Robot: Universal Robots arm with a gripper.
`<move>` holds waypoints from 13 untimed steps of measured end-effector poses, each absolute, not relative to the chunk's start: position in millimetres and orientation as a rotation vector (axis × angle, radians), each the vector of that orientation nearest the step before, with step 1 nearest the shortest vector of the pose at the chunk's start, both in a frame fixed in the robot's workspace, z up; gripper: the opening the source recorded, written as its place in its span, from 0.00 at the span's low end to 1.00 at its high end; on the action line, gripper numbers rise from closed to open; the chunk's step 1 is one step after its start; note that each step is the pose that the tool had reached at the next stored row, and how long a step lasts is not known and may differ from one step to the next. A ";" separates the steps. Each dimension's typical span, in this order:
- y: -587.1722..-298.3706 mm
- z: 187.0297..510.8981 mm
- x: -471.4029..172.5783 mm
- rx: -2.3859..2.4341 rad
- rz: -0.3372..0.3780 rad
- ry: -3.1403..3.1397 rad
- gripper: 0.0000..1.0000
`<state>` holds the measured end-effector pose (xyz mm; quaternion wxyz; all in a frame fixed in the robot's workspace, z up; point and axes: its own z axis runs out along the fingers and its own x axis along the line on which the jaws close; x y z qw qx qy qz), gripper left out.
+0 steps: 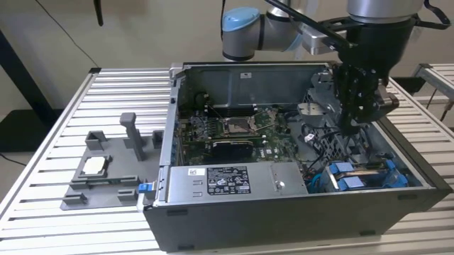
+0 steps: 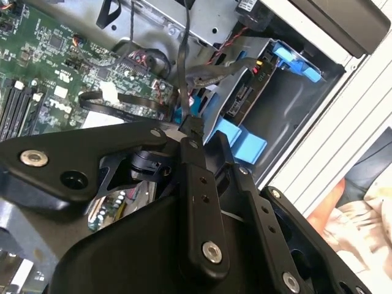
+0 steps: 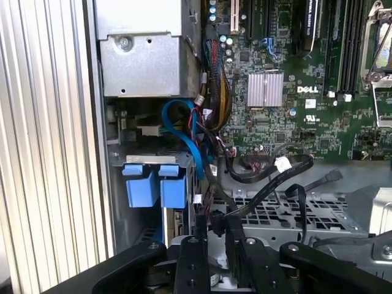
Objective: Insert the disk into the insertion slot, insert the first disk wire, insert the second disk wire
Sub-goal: 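Insert the second disk wire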
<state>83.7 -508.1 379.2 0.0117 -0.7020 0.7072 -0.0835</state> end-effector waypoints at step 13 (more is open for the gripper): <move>-499.0 373.7 71.8 -2.226 -0.338 2.161 0.27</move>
